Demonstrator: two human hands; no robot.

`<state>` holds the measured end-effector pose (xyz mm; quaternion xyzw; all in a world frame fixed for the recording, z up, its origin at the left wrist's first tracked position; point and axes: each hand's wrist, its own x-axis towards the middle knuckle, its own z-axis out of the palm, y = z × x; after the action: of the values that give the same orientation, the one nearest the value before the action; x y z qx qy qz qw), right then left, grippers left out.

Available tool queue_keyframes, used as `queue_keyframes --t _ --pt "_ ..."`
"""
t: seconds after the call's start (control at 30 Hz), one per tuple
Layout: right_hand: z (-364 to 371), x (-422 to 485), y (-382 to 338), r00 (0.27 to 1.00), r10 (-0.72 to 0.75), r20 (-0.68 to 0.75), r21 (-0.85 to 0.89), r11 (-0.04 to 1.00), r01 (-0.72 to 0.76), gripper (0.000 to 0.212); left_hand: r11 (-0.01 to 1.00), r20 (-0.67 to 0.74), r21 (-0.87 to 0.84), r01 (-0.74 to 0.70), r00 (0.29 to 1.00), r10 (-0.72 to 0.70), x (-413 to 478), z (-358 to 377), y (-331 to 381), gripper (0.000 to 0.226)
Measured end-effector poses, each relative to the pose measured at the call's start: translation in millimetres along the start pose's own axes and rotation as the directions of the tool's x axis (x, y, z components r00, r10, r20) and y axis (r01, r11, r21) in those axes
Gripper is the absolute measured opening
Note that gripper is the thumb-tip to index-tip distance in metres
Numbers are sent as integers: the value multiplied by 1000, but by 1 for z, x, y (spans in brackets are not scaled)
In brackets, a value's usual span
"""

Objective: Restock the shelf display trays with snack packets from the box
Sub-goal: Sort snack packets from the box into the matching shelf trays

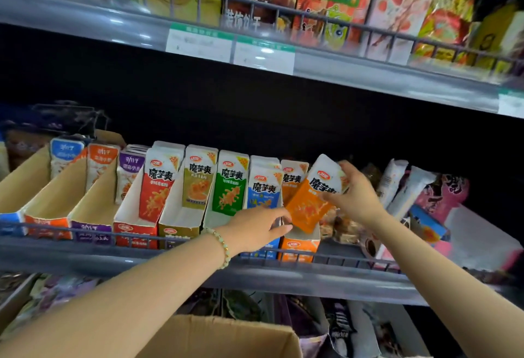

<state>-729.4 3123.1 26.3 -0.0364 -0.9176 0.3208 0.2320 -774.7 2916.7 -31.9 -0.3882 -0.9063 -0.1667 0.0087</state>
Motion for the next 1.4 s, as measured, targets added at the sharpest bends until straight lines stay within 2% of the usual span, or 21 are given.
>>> queue_keyframes --t 0.07,0.2,0.4,0.47,0.6,0.7,0.8,0.9,1.03,1.1,1.2,1.3,1.4 --pt "13 7 -1 995 10 99 -94 996 -1 64 1000 18 18 -17 1000 16 6 2 -2 36" --pt "32 24 5 969 40 245 -162 987 1 69 997 62 -36 -62 996 65 16 0 -7 35" --pt "43 57 5 936 -74 345 -432 873 229 75 978 106 -173 -117 985 137 29 4 -20 23" --pt "47 64 8 939 -93 332 -470 847 250 72 969 115 -220 -116 983 143 32 5 -24 26" --pt "56 77 20 958 -194 214 -453 849 273 59 960 111 -255 -115 983 147 35 7 -27 29" --pt "62 85 26 948 -269 172 -525 789 319 63 962 116 -250 -107 983 139 35 7 -27 27" --pt "66 87 31 932 -325 159 -478 801 361 69 961 119 -255 -110 982 144 36 7 -27 24" --pt "70 86 32 943 -274 187 -418 847 329 71 967 99 -231 -109 986 135 34 8 -26 23" --pt "67 82 27 943 -260 207 -441 836 327 72 974 38 -204 -98 993 108 26 12 -23 24" --pt "62 77 23 956 -212 201 -434 856 281 73 977 18 -197 -80 996 85 20 14 -20 24" --pt "52 61 14 971 -164 174 -374 901 220 74 984 -9 -161 -80 997 80 2 13 -17 39" --pt "40 32 8 977 -151 151 -276 942 189 65 983 -64 -157 -93 994 84 -25 7 -19 51" --pt "35 -8 1 968 -184 172 -224 949 220 61 990 -106 -54 -131 986 125 -62 7 -29 58"
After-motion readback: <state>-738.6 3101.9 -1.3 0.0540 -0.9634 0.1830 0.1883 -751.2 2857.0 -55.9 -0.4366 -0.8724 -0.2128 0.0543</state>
